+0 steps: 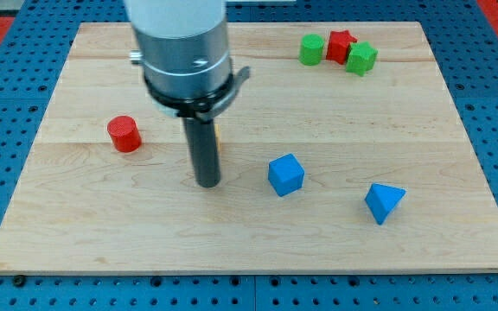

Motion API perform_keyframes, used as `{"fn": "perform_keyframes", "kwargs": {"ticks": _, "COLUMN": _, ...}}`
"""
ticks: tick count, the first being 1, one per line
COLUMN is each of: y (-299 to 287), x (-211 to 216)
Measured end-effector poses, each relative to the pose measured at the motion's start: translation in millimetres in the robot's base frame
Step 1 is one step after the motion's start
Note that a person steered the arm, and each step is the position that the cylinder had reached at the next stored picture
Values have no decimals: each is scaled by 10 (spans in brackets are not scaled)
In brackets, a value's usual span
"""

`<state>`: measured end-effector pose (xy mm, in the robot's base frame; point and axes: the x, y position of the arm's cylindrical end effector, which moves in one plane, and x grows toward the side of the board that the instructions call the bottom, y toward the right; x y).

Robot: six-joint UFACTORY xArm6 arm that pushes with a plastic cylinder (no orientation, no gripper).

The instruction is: Join the blue blocks at the bottom left of the board

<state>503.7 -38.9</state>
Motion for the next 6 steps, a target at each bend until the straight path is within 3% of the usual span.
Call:
{"fn": "perform_keyframes", "kwargs": {"ticks": 4, "y": 1381, "x": 23}}
{"fn": "perform_keyframes", "kwargs": {"ticks": 5, "y": 1141, "x": 152}}
{"fn": "perform_keyframes", "kwargs": {"ticks": 6, "y": 431, "x": 369}}
